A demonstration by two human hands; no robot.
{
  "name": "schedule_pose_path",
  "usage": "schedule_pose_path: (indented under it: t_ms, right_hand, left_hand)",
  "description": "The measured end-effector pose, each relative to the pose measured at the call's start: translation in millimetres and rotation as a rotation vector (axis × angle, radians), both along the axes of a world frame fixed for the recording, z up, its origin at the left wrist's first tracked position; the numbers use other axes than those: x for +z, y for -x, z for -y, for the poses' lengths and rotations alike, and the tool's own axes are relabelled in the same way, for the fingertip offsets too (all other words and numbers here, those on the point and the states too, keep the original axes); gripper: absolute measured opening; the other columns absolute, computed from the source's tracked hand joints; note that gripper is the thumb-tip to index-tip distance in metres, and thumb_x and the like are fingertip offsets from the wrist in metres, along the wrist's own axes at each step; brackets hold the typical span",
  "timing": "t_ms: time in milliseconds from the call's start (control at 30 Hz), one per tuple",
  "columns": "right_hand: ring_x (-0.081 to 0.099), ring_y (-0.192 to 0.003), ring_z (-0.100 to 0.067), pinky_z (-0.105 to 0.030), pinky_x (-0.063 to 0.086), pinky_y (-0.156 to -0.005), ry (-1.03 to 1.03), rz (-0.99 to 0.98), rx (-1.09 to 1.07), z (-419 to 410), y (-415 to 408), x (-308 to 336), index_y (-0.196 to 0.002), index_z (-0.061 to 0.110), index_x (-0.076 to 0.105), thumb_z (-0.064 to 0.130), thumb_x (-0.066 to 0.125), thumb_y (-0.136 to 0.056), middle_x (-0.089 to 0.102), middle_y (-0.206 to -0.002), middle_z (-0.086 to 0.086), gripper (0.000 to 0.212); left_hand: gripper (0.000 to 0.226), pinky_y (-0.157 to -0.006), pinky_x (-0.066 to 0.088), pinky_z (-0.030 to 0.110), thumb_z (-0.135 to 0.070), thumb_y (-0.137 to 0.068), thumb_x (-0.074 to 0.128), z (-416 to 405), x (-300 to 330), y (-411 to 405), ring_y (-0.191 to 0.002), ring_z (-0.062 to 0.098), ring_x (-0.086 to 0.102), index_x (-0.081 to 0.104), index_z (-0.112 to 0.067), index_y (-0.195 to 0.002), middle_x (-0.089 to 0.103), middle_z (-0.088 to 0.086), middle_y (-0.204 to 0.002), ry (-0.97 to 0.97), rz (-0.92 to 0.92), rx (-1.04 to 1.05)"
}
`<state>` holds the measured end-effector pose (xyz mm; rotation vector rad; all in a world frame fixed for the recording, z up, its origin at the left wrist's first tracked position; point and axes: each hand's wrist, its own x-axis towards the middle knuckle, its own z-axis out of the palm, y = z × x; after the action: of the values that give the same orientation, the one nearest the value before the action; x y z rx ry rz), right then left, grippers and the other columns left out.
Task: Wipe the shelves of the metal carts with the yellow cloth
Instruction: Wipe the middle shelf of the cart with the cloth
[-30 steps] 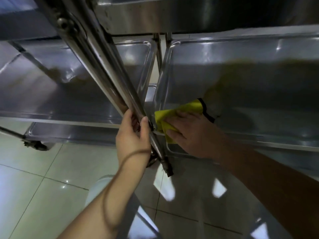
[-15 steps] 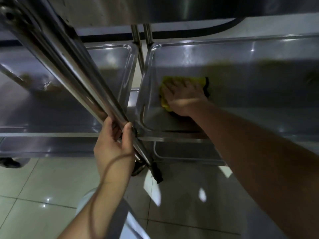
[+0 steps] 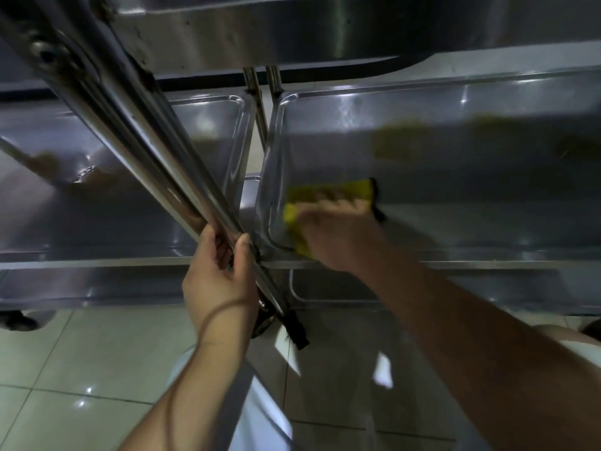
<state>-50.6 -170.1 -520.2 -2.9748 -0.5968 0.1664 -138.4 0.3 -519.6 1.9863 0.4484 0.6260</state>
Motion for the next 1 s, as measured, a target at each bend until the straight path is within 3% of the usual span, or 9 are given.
schedule_pose_path:
  t_ms: [67,167,267,400,567,667,767,900,1000]
  right_hand:
    - [0.029,-0.152,-0.040,-0.057,0.020,-0.121,-0.044,-0.030,0.108,-44,-17,0,-0.156,0.034,0.037,0.041,0.010,-0.098,0.032,-0.166,-0.010,0.064]
    - [0.007,-0.159,-0.029,-0.051,0.002,-0.127,-0.166,-0.161,0.028,-67,-62,3,-0.165,0.036,0.015,0.048,0.016,-0.108,0.009,-0.174,0.003,0.058]
    - [0.009,-0.159,-0.030,-0.053,0.003,-0.127,-0.142,-0.145,-0.068,-51,-92,-1,-0.165,0.033,0.014,0.046,0.017,-0.109,0.010,-0.174,0.002,0.058]
    - [0.029,-0.150,-0.035,-0.054,0.017,-0.121,-0.093,0.000,-0.380,2,-110,-13,-0.155,0.032,0.038,0.049,0.021,-0.105,0.034,-0.165,-0.004,0.055]
    - [0.010,-0.158,-0.037,-0.056,0.005,-0.126,-0.142,-0.080,-0.682,39,-112,-10,-0.164,0.028,0.021,0.046,0.018,-0.108,0.018,-0.172,-0.003,0.059]
    - [0.018,-0.155,-0.038,-0.057,0.011,-0.124,-0.131,-0.057,-0.573,9,-103,-6,-0.160,0.029,0.031,0.048,0.022,-0.106,0.026,-0.169,-0.004,0.058]
    - [0.015,-0.156,-0.034,-0.055,0.010,-0.124,-0.146,-0.063,-0.327,-39,-82,-6,-0.163,0.030,0.024,0.045,0.020,-0.107,0.020,-0.171,-0.001,0.058]
    - [0.005,-0.160,-0.029,-0.053,0.002,-0.126,-0.208,-0.124,-0.114,-73,-57,-5,-0.164,0.038,0.017,0.050,0.022,-0.109,0.009,-0.174,0.006,0.057]
    - [0.011,-0.159,-0.034,-0.058,0.010,-0.125,-0.086,-0.066,0.034,-61,-27,-2,-0.164,0.038,0.016,0.052,0.022,-0.105,0.013,-0.173,0.001,0.061]
  left_hand:
    - [0.029,-0.095,0.053,0.024,-0.037,-0.098,0.065,-1,0,0,-0.105,-0.005,0.069,0.065,-0.028,-0.127,0.075,-0.016,-0.108,0.008,0.003,-0.015]
    - [0.029,-0.095,0.053,0.020,-0.032,-0.099,0.067,-2,1,0,-0.105,-0.006,0.069,0.066,-0.024,-0.128,0.075,-0.016,-0.109,0.024,0.010,-0.039]
    - [0.026,-0.092,0.051,0.016,-0.028,-0.100,0.068,-2,1,1,-0.103,-0.008,0.069,0.066,-0.025,-0.126,0.075,-0.017,-0.106,0.051,0.007,-0.049]
    - [0.029,-0.093,0.051,0.018,-0.026,-0.099,0.068,-1,3,2,-0.105,-0.005,0.069,0.066,-0.029,-0.128,0.076,-0.016,-0.110,0.085,-0.002,-0.045]
    - [0.034,-0.095,0.052,0.026,-0.025,-0.100,0.066,-1,3,4,-0.110,0.000,0.069,0.063,-0.035,-0.132,0.074,-0.018,-0.114,0.021,-0.001,-0.061]
    - [0.033,-0.097,0.056,0.036,-0.023,-0.100,0.067,-5,-1,3,-0.110,0.006,0.071,0.063,-0.029,-0.132,0.075,-0.013,-0.114,0.013,0.022,-0.073]
    - [0.030,-0.090,0.059,0.046,-0.025,-0.101,0.066,-7,-3,3,-0.107,0.014,0.072,0.063,-0.024,-0.130,0.075,-0.008,-0.112,-0.034,0.028,-0.094]
    - [0.031,-0.084,0.059,0.047,-0.030,-0.100,0.065,-8,-2,2,-0.105,0.013,0.072,0.062,-0.027,-0.131,0.074,-0.010,-0.112,-0.082,0.000,-0.096]
    - [0.031,-0.084,0.059,0.047,-0.036,-0.098,0.062,-9,-2,2,-0.104,0.016,0.072,0.061,-0.027,-0.128,0.075,-0.008,-0.110,-0.095,-0.006,-0.095]
